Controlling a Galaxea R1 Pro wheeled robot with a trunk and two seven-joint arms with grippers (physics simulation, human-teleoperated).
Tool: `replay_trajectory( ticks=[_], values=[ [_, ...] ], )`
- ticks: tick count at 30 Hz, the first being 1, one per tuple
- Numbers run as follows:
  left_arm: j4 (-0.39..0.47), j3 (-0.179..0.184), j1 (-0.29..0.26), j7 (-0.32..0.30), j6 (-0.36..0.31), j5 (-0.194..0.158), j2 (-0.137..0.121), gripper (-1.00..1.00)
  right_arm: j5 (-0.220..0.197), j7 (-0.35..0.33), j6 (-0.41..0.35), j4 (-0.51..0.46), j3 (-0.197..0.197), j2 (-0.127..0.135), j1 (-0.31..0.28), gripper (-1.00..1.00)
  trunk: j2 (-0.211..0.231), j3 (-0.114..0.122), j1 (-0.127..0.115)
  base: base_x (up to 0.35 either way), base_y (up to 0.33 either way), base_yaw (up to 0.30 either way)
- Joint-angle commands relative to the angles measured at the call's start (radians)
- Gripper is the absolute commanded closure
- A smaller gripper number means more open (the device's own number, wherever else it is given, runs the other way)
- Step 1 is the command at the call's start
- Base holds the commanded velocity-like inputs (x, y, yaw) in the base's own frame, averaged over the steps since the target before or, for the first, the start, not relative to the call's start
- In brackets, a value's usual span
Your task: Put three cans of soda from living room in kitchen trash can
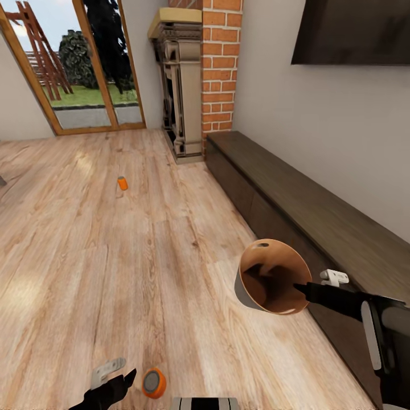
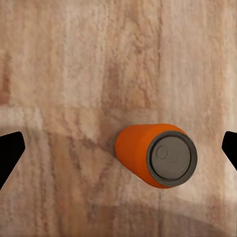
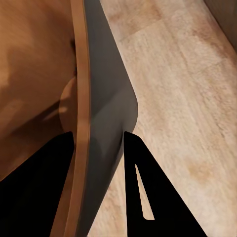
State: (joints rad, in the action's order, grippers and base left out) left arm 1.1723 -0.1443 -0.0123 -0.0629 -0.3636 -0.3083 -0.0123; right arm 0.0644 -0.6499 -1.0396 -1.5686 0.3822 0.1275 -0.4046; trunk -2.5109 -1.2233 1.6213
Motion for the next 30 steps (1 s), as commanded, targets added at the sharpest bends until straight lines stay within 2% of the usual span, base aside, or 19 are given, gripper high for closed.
replay_trajectory(
  ticks=[1, 30],
  values=[
    [0.000, 0.000, 0.000, 0.000, 0.000, 0.000, 0.000, -1.00, -0.032, -0.002, -0.008, 0.000, -0.001, 0.000, 0.000, 1.00, 0.000, -0.002, 0.000, 0.000, 0.000, 0.000],
    [0.003, 0.002, 0.000, -0.002, -0.002, 0.000, 0.000, -1.00, -0.030, 0.009, -0.008, 0.013, -0.011, -0.009, 0.000, 1.00, 0.000, -0.049, 0.000, 0.000, 0.000, 0.000]
  ],
)
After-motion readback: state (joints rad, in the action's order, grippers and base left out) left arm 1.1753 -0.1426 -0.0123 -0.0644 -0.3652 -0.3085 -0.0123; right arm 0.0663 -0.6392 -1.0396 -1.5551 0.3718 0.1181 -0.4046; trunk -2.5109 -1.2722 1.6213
